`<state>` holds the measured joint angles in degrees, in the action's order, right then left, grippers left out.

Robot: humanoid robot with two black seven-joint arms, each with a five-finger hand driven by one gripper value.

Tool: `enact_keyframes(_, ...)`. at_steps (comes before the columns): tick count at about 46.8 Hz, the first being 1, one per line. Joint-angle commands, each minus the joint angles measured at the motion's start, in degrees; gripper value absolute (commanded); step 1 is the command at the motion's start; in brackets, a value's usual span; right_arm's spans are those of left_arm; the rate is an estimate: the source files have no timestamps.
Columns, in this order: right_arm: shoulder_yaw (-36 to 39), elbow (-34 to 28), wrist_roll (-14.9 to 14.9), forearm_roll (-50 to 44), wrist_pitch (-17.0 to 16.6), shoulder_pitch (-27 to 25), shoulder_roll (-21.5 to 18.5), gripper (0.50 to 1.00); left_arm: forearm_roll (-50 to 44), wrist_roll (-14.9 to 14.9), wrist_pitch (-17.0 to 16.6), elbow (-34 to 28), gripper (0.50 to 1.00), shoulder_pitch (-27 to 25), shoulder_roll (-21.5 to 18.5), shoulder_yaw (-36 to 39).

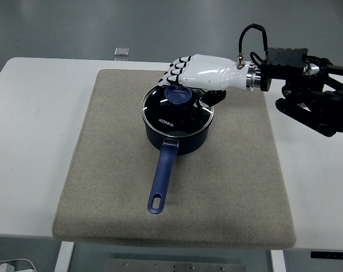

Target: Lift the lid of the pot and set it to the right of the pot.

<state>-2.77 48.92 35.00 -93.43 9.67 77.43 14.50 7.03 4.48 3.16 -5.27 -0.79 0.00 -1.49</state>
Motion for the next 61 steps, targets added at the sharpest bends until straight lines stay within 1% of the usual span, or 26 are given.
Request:
enact_keyframes(1, -0.65, 0.48, 0.00, 0.09, -0.01, 0.09, 0.00, 0.903, 0.01, 0.00, 0.00, 0.00, 1.000, 0.00, 0.00, 0.00)
enact_keyframes(32, -0.83, 1.01, 0.00, 0.44, -0.36, 0.09, 0.09, 0.903, 0.01, 0.00, 0.00, 0.00, 1.000, 0.00, 0.00, 0.00)
enact_keyframes(36, -0.83, 1.09, 0.00, 0.44, -0.36, 0.00, 0.00, 0.901, 0.01, 0.00, 0.00, 0.00, 1.000, 0.00, 0.00, 0.00)
enact_keyframes(41, -0.83, 1.09, 0.00, 0.52, -0.44, 0.00, 0.00, 0.885, 0.01, 0.00, 0.00, 0.00, 1.000, 0.00, 0.00, 0.00)
enact_keyframes(44, -0.83, 1.01, 0.00, 0.52, -0.53, 0.09, 0.09, 0.844, 0.01, 0.00, 0.00, 0.00, 1.000, 0.00, 0.00, 0.00)
enact_keyframes(45, -0.92, 1.09, 0.00, 0.52, -0.53, 0.09, 0.09, 0.793, 0.01, 0.00, 0.00, 0.00, 1.000, 0.00, 0.00, 0.00)
enact_keyframes(46, -0.92, 1.09, 0.00, 0.52, -0.62, 0.09, 0.09, 0.730, 0.01, 0.00, 0.00, 0.00, 1.000, 0.00, 0.00, 0.00)
enact_keyframes(47, -0.92, 1.09, 0.00, 0.52, -0.71, 0.00, 0.00, 0.681, 0.01, 0.00, 0.00, 0.00, 1.000, 0.00, 0.00, 0.00)
enact_keyframes(48, -0.92, 1.09, 0.00, 0.61, -0.88, 0.00, 0.09, 0.644, 0.01, 0.00, 0.00, 0.00, 1.000, 0.00, 0.00, 0.00)
enact_keyframes(51, -0.92, 1.09, 0.00, 0.61, -1.93, 0.00, 0.00, 0.564, 0.01, 0.00, 0.00, 0.00, 1.000, 0.00, 0.00, 0.00)
enact_keyframes(53, -0.83, 1.09, 0.00, 0.61, -2.55, 0.00, 0.00, 0.500, 0.01, 0.00, 0.00, 0.00, 1.000, 0.00, 0.00, 0.00)
enact_keyframes(61, -0.65, 1.01, 0.00, 0.70, -3.61, 0.00, 0.00, 0.500, 0.01, 0.00, 0.00, 0.00, 1.000, 0.00, 0.00, 0.00)
